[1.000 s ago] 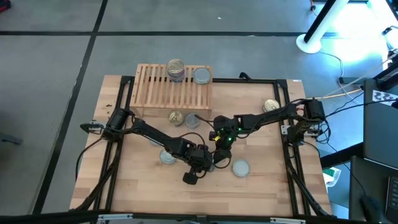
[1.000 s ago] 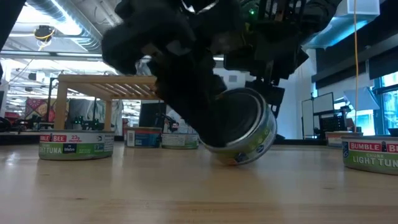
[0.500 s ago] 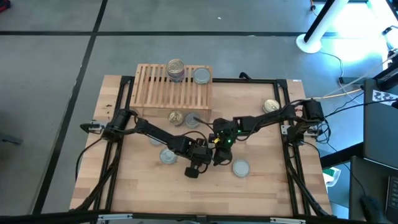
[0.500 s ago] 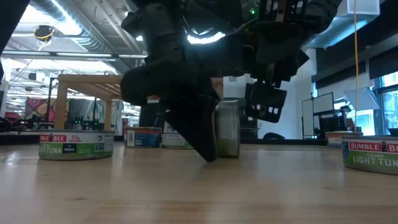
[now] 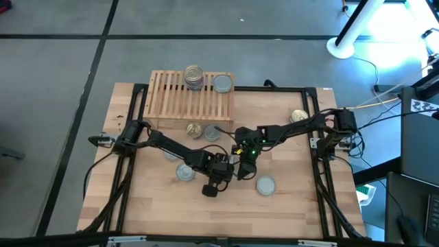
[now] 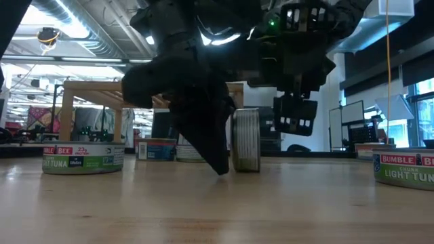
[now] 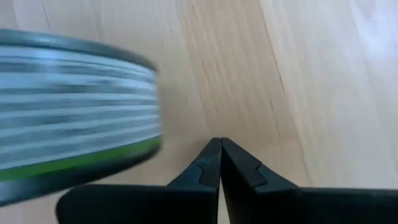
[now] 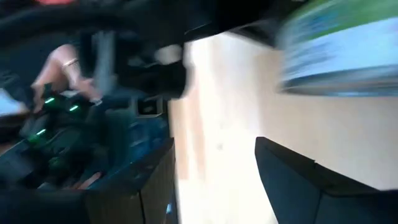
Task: Stack canned seafood by type on shelf
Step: Stack the green tuna can on top of the green tuna can on the shelf
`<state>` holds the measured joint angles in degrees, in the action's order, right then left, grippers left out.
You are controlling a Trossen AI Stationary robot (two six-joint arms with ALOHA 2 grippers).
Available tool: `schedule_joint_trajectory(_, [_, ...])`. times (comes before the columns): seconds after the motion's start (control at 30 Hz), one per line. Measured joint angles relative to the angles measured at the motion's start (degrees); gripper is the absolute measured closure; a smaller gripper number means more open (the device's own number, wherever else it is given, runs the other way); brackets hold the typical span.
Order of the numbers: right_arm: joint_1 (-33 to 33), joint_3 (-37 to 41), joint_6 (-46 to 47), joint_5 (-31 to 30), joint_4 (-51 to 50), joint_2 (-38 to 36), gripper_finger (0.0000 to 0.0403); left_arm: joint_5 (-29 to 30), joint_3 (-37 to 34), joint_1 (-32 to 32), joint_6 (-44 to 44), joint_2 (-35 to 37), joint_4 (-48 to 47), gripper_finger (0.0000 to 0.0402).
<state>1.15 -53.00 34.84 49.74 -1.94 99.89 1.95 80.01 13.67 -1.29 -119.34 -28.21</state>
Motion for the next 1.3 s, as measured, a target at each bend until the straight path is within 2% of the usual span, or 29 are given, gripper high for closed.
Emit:
schedule_joint_trajectory(0.2, [0.0,0.0,-0.9,-9.8,-2.8,0.0,0.0180,1.6,0.0,-0.5,0.0,0.1,-0.1,0.0396])
schedule_joint_trajectory(0.5, [-0.1,0.0,-3.7,-11.6,-1.0,-0.1,0.0180,2.0,0.0,-0.6,0.2,0.2,1.0,0.0396])
schedule_joint_trajectory(0.83, [-0.6,0.0,-5.2,-10.7,1.1,-0.1,0.0180,2.9,0.0,-0.1,1.7,0.2,3.5,0.0396])
schedule_joint_trajectory(1.3, [-0.8,0.0,-8.3,-14.8,3.9,-0.1,0.0180,3.7,0.1,0.2,3.1,0.3,-0.1,0.0396])
